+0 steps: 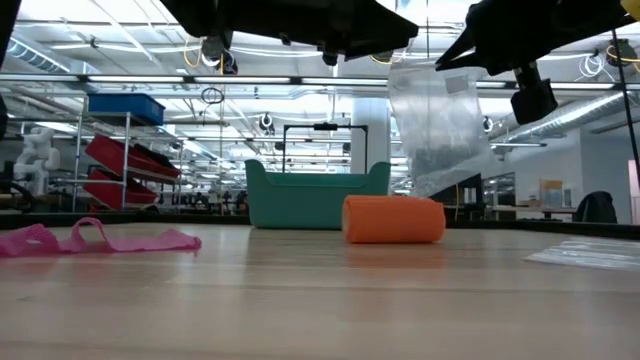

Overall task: Roll bandage
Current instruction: Put the orange bandage into the transparent zip bag

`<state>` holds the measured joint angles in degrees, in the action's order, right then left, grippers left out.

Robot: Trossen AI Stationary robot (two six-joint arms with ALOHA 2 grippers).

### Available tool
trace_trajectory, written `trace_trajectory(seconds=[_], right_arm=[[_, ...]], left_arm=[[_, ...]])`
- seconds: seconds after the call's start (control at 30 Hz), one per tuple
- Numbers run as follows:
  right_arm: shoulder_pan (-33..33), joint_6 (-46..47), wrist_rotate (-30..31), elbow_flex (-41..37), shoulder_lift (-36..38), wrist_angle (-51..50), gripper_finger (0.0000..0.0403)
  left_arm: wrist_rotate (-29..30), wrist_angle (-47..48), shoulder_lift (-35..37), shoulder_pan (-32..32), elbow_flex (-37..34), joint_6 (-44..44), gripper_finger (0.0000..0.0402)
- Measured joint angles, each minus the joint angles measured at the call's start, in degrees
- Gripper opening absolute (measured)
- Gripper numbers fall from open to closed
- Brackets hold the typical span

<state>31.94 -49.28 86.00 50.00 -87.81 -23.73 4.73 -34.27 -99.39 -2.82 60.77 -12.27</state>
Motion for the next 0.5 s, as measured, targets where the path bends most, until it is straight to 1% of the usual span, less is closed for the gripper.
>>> trace_trajectory(seconds=[0.43, 0.5], right_arm=[[-2.0, 0.97, 0.72, 0.0, 0.02, 0.48, 0.0], [-2.52, 0.98, 0.72, 0.0, 0.04, 1.12, 0.0]], left_arm=[[0.1, 0.34, -1.81, -0.31, 0.24, 1.46, 0.0164], [2.24, 0.7, -1.86, -0.23, 0.24, 1.9, 0.0164]])
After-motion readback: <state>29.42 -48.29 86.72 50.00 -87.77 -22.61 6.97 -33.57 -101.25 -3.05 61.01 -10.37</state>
